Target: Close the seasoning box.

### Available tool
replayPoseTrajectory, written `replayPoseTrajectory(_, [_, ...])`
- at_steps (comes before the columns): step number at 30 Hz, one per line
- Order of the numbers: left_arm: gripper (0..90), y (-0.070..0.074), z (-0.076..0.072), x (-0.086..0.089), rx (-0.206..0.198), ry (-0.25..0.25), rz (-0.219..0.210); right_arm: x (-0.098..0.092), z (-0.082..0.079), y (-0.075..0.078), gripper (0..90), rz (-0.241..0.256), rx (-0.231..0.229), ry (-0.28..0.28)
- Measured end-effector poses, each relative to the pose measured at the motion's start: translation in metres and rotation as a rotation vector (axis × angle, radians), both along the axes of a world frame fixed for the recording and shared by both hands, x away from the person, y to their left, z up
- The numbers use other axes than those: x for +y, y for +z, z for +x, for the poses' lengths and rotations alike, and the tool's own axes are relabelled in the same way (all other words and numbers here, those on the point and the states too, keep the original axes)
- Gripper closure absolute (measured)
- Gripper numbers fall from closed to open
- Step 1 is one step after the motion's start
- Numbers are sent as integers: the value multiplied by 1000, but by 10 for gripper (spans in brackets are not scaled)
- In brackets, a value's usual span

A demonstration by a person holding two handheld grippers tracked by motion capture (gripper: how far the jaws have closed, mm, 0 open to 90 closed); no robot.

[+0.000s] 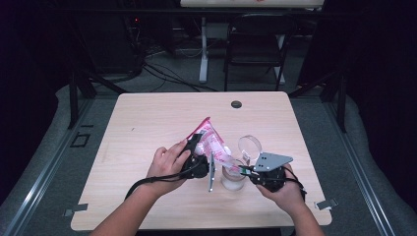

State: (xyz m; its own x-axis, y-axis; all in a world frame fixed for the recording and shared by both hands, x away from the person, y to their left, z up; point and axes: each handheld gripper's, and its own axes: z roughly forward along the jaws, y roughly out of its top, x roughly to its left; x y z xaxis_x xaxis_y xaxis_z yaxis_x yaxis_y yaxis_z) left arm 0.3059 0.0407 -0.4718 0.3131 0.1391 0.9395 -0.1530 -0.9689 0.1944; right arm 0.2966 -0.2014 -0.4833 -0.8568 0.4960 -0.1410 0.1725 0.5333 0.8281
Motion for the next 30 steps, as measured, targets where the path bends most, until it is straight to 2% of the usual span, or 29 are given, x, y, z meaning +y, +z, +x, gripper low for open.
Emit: replayPoseTrajectory(30, [646,2,-1,-2,-8,-9,4,-1,1,-1,900,-7,0,-9])
